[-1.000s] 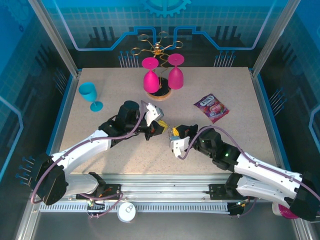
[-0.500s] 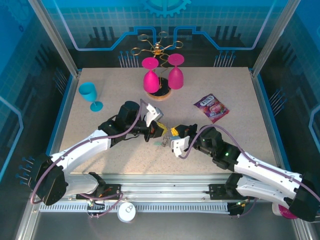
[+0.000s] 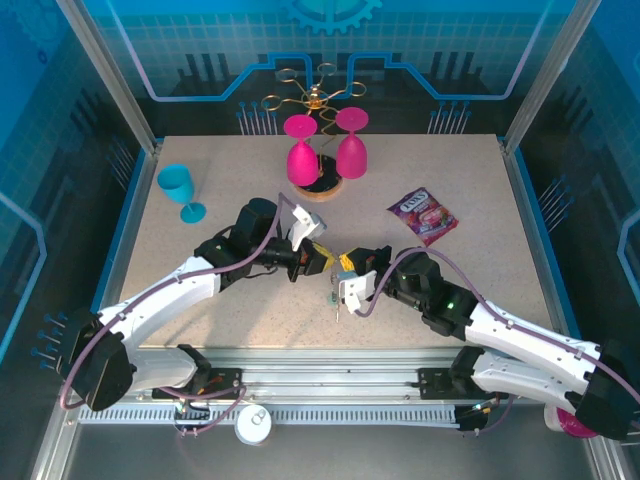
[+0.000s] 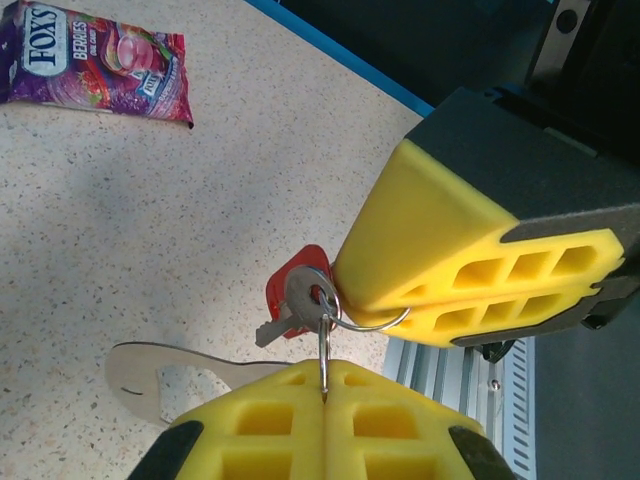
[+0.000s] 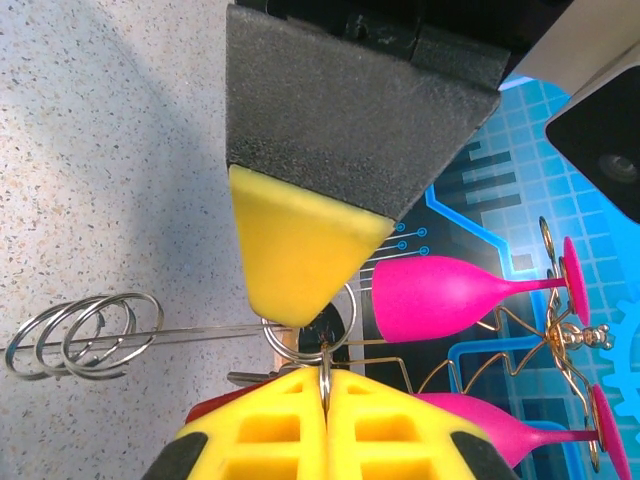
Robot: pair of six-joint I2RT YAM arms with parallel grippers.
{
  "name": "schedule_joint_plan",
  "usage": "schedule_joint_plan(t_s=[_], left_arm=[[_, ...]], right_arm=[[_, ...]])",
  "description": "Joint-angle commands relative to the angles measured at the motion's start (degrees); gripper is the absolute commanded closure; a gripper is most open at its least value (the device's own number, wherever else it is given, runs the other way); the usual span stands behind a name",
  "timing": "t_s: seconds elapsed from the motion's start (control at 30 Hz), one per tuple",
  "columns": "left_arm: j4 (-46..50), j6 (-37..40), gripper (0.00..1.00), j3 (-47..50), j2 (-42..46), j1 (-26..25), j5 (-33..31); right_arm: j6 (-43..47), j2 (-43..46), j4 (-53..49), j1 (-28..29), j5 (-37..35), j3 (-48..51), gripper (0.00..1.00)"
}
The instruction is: Put the keys on the keyring
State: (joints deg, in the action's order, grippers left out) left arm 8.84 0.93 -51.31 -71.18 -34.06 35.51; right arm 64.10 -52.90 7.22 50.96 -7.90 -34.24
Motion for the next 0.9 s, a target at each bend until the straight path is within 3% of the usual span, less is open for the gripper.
schedule_joint_plan(t_s=[0.0,0.87], left_arm=[[0.8,-0.7,1.0,-2.0,0.7,0.2,2.4],[0.2,-1.3,1.0,-3.1,0.7,0.2,1.9]], right_arm=[[0.7,-0.1,1.1,-0.1,0.5,-1.8,1.0],[5.8,-2.8,-3.7,2.5,1.5,-2.2,1.0]])
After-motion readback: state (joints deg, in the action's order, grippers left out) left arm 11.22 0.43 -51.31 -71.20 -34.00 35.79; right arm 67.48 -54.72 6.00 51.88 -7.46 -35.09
